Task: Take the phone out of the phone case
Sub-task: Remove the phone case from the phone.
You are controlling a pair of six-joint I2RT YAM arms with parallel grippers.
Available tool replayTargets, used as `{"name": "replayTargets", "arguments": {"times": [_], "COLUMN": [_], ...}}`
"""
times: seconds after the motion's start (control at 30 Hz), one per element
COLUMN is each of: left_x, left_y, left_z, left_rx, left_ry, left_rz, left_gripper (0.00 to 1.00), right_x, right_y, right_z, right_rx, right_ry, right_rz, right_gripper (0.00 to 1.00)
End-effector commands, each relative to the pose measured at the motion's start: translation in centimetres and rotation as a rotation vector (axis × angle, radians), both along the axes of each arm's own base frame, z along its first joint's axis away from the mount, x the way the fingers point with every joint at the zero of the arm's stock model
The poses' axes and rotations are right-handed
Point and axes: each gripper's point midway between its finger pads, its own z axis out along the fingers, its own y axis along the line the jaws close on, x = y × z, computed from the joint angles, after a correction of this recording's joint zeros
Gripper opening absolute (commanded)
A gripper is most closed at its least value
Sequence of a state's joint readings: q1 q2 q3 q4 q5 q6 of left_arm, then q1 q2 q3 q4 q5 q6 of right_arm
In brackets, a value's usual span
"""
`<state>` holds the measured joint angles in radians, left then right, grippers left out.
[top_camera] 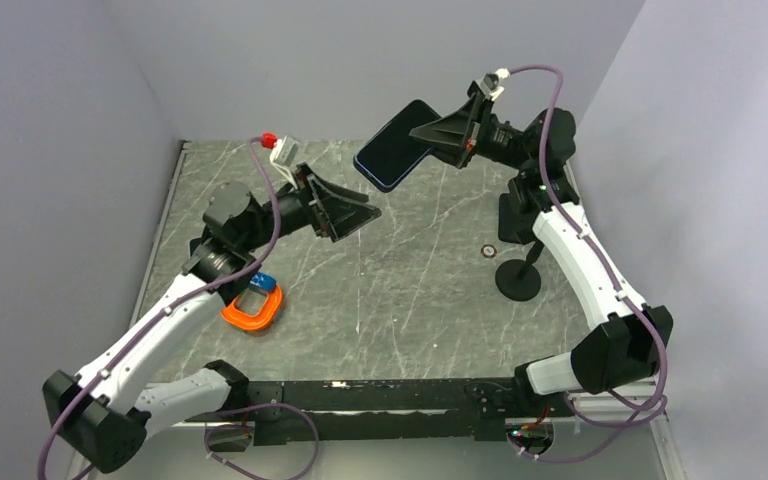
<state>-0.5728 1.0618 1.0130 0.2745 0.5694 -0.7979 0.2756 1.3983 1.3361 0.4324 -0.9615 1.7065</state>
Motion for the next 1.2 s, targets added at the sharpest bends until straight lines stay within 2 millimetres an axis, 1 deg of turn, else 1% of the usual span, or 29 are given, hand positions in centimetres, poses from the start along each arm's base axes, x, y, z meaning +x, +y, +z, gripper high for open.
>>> {"name": "replayTargets", "arguments": {"times": [0.0,0.07,0.13,0.17,0.2,0.23,0.37,0.47,0.57,0.83,1.03,1.17], "left_x": [-2.1,-3.0,-3.7,-4.1,-4.5,-4.8,-5.4,-5.3,-4.7,-3.7,-2.8,-2.4], "left_y": [1.8,2.2,2.7,2.9,3.0,3.1,3.0,2.5,2.3,1.7,1.2,0.8], "left_z": [0.0,0.4,1.1,1.8,2.6,3.5,6.6,7.1,7.1,6.7,6.0,5.1], "left_rx": [0.043,0.035,0.015,-0.007,-0.033,-0.064,-0.212,-0.295,-0.329,-0.317,-0.301,-0.288], "left_ry": [-0.022,-0.016,-0.012,-0.013,-0.015,-0.013,0.023,0.083,0.110,0.132,0.160,0.188], "left_rz": [0.020,0.011,0.010,0.004,-0.001,-0.012,-0.071,-0.122,-0.124,-0.116,-0.111,-0.113], "left_gripper": [0.87,0.86,0.79,0.69,0.65,0.63,0.65,0.61,0.59,0.59,0.59,0.59], "right_x": [-2.0,-1.9,-1.8,-1.8,-1.7,-1.6,-1.2,-1.2,-1.3,-1.5,-2.0,-2.3], "right_y": [-1.0,-1.2,-1.4,-1.5,-1.6,-1.6,-1.7,-1.7,-1.8,-1.9,-2.0,-2.0], "right_z": [1.5,1.0,0.7,0.5,0.3,0.2,-0.7,-1.0,-0.8,0.0,-0.2,0.1], "right_rx": [-0.075,-0.052,-0.051,-0.061,-0.076,-0.094,-0.145,-0.135,-0.126,-0.120,-0.107,-0.095], "right_ry": [-0.196,-0.191,-0.189,-0.197,-0.202,-0.201,-0.175,-0.161,-0.160,-0.176,-0.168,-0.170], "right_rz": [-0.001,0.009,0.013,0.010,0.002,-0.006,-0.030,-0.037,-0.042,-0.058,-0.061,-0.063], "right_gripper": [0.00,0.00,0.00,0.00,0.00,0.00,0.00,0.00,0.00,0.00,0.00,0.00]}}
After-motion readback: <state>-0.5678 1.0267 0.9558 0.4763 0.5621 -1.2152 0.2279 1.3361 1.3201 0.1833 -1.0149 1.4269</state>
